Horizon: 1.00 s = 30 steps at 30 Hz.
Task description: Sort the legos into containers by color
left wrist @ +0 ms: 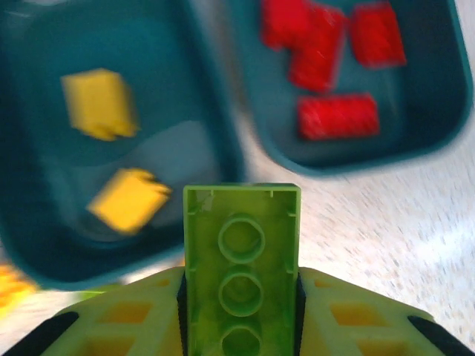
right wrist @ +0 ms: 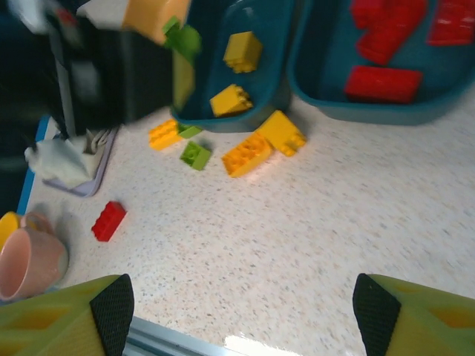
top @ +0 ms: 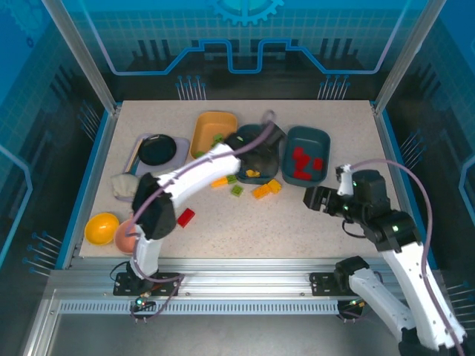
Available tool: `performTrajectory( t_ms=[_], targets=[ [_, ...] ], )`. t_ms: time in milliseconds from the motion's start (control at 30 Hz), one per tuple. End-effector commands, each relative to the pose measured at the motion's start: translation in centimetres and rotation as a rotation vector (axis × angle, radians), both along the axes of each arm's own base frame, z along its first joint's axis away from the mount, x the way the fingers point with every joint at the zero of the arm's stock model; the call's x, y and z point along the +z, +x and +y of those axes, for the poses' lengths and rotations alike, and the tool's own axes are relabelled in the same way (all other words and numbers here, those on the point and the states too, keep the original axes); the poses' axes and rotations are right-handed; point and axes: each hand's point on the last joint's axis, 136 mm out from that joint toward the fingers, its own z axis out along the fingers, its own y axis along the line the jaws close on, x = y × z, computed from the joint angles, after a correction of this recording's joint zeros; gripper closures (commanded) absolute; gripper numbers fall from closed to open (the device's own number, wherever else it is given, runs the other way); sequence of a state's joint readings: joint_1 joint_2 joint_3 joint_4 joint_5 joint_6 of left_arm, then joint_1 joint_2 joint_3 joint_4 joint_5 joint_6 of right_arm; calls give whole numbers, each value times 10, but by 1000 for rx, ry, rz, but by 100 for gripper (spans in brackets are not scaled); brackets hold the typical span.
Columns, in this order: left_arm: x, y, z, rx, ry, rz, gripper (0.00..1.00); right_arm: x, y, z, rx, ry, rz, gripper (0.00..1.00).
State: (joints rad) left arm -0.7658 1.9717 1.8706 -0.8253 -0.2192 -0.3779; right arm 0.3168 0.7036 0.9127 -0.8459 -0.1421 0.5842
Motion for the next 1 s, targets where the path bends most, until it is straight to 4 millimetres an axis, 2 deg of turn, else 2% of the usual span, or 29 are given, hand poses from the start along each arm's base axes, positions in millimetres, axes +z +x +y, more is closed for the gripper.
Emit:
performTrajectory(
  t_ms=[0,100,167,300,367,400,467,600,733,833,900,967],
  targets=[
    [-18,14,62,153,13,92,64,19,35,40,121,-11,-134,19],
    [-28,35,117,289,36,131,64,23,59,84,215,-40,-161,19],
    [-35,50,148,369,43,153,64,20,76,105,240,-44,-149,19],
    [-49,84,188,473,81,159,64,12,108,131,254,-42,-113,19],
    [-56,101,195,497,98,160,64,6,120,133,245,-44,-81,19],
    [-68,107,200,509,123,177,63,1,126,135,242,-38,-55,19],
    [-78,121,208,536,164,184,63,-6,135,136,233,-23,-11,19],
    [-100,139,220,576,200,219,62,-11,149,142,236,-5,17,19],
    [-111,143,226,575,246,230,59,-15,154,144,231,-11,45,19],
    [-116,142,228,570,265,238,52,-22,153,143,233,-15,69,19],
    [-114,140,228,568,264,239,44,-27,150,142,238,-30,85,19],
    [-103,141,226,566,254,220,38,-33,147,140,244,-54,90,19]
  ],
)
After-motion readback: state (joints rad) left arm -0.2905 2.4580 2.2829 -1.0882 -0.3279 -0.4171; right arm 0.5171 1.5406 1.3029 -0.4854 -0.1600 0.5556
